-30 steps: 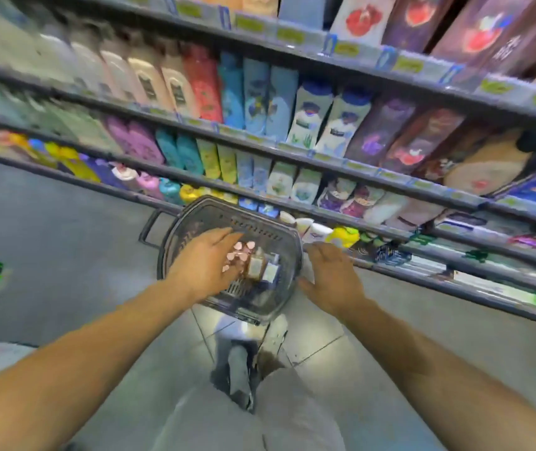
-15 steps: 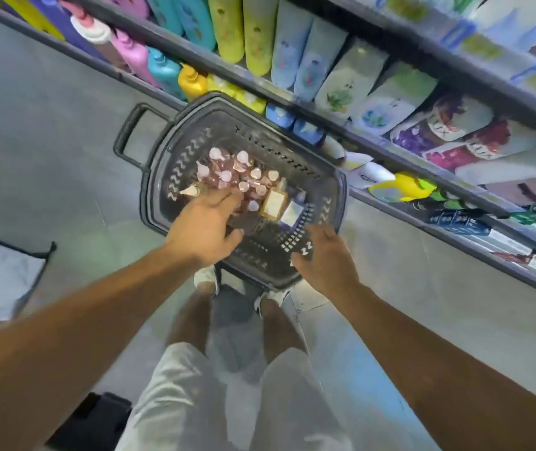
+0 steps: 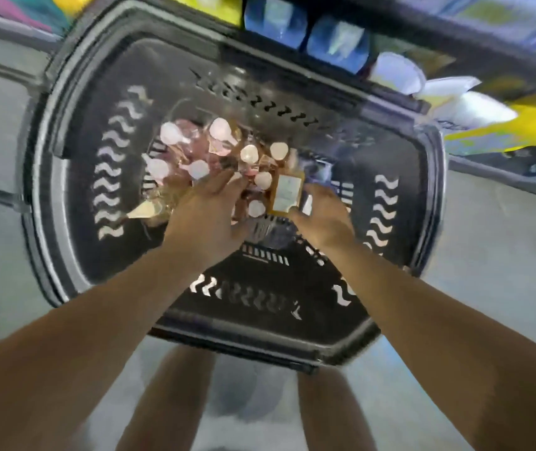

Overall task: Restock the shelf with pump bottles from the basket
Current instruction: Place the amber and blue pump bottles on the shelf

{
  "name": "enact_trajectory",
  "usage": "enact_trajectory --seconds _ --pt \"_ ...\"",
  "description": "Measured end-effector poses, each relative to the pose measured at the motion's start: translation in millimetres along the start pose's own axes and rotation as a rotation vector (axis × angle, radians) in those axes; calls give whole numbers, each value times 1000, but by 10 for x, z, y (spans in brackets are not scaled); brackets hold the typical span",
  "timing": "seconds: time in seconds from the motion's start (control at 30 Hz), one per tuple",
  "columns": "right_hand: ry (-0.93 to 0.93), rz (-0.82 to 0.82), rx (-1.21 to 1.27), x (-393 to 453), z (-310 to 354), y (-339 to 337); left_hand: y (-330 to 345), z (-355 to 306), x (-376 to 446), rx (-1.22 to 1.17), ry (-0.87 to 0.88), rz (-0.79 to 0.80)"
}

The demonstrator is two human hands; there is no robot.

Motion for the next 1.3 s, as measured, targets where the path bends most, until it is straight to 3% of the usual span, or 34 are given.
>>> enact_trajectory --seconds 0.23,0.47,0.63,0.77,0.87,0.97,1.13,1.23,1.3 --pt "127 -133 110 884 -179 581 579 211 457 -58 77 -35" --pt "289 -136 24 1278 -290 822 777 311 475 -47 90 -60" --pt "272 -222 73 1049 -378 586 733 237 388 -86 64 -94" --pt "192 -332 272 575 -369 246 637 29 262 -156 13 -111" --pt "146 -370 309 178 -277 -77 646 -181 163 -234 -20 -33" --pt "130 -343 456 -120 -101 -305 664 -356 109 -332 -68 63" --pt "277 -171 819 -214 -141 -190 563 -242 114 -361 -202 37" --pt "437 -214 753 -84 -466 35 597 -9 102 -382 -322 44" --pt "401 -218 551 103 -652 269 636 123 116 -402 -379 34"
Point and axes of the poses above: each hand's wrist, its own x-axis towards the middle knuckle, its own y-axis out of the palm, z = x × y, the point moved 7 cm from there along x, towards the middle knuckle, and after that the axes turned 15 degrees about -z, right-handed, at the moved point
